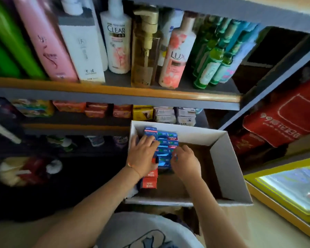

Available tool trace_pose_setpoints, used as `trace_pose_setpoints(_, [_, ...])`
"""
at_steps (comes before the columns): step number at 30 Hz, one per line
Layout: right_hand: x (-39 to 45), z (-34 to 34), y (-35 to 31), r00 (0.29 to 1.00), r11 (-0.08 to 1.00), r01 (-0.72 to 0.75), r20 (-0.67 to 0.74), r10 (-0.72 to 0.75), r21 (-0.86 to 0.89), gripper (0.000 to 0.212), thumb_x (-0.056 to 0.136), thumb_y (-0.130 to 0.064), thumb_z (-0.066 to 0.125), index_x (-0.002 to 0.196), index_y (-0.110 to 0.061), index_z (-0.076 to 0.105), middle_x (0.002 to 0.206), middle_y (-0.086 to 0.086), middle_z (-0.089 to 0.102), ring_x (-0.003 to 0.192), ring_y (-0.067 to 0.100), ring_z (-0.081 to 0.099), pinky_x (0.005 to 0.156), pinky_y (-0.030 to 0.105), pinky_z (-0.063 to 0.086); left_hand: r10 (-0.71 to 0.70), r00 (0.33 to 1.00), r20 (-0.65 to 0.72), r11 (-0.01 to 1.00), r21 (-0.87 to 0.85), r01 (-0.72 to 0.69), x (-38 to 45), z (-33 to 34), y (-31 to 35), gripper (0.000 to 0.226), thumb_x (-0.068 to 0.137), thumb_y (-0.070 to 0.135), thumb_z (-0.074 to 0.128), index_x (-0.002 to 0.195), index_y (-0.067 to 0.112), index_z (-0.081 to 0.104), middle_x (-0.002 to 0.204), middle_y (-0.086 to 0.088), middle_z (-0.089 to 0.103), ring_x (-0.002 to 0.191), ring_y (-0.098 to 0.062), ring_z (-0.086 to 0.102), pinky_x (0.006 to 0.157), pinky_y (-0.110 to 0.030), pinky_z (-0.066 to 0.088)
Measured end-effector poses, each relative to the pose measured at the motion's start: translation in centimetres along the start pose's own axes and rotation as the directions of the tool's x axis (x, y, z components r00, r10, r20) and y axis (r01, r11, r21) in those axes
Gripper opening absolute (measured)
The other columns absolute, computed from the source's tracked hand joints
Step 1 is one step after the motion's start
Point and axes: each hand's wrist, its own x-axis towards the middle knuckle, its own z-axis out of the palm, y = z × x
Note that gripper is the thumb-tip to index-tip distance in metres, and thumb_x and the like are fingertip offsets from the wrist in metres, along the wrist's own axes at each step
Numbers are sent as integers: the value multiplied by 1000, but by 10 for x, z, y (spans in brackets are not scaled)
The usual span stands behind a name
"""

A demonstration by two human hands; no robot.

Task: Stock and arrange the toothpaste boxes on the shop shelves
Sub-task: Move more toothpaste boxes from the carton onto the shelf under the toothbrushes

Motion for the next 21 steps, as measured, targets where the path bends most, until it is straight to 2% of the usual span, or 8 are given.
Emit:
trace_pose_setpoints(5, [-6, 6, 30, 970, 962, 235, 104, -222, -136, 45, 94, -40, 54, 133, -21, 46, 130, 3, 46, 119, 20, 45, 89, 33, 47, -139, 990, 33, 990, 27, 138, -1, -4, 25, 76, 78, 53, 69, 143, 28, 38, 153, 4, 32, 146, -16, 24, 118, -50, 14])
trace_pose_setpoints(7, [-11, 10, 40, 952, 943, 301, 96, -289, -145, 47, 94, -37, 56, 135, -19, 45, 135, 5, 43, 122, 22, 44, 92, 34, 47, -202, 977, 69, 979, -23, 204, -2, -7, 32, 78, 82, 52, 67, 147, 24, 34, 158, 0, 25, 150, -20, 16, 121, -49, 11])
trace_pose_setpoints(11, [-17, 9, 58, 926, 914, 370, 138, -350, -164, 49, 94, -26, 57, 139, -22, 39, 142, 7, 35, 127, 24, 38, 100, 36, 43, -312, 949, 37, 950, 37, 311, -23, -8, 51, 83, 82, 56, 65, 150, 25, 28, 162, -5, 16, 150, -28, 14, 121, -48, 11])
trace_pose_setpoints(14, [-20, 12, 66, 907, 893, 417, 139, -398, -169, 44, 93, -21, 56, 134, -22, 41, 139, 5, 38, 125, 24, 39, 99, 37, 43, -369, 929, -6, 929, 28, 369, -36, -6, 62, 79, 83, 49, 65, 149, 24, 29, 162, -5, 15, 149, -28, 15, 120, -49, 17])
trace_pose_setpoints(18, [-22, 21, 73, 890, 895, 440, 167, -425, -67, 42, 91, -13, 57, 127, -21, 38, 128, 1, 53, 117, 22, 49, 93, 35, 47, -399, 915, -57, 917, -47, 397, -39, -9, 74, 68, 82, 42, 64, 142, 21, 39, 158, -7, 23, 149, -29, 18, 116, -47, 28])
trace_pose_setpoints(21, [-18, 11, 78, 893, 901, 433, 126, -433, 25, 41, 91, -15, 58, 127, -20, 40, 122, 2, 58, 110, 22, 56, 85, 34, 50, -404, 907, -120, 906, -190, 378, -40, -10, 84, 57, 81, 38, 68, 132, 21, 50, 149, -4, 37, 141, -25, 32, 108, -42, 37])
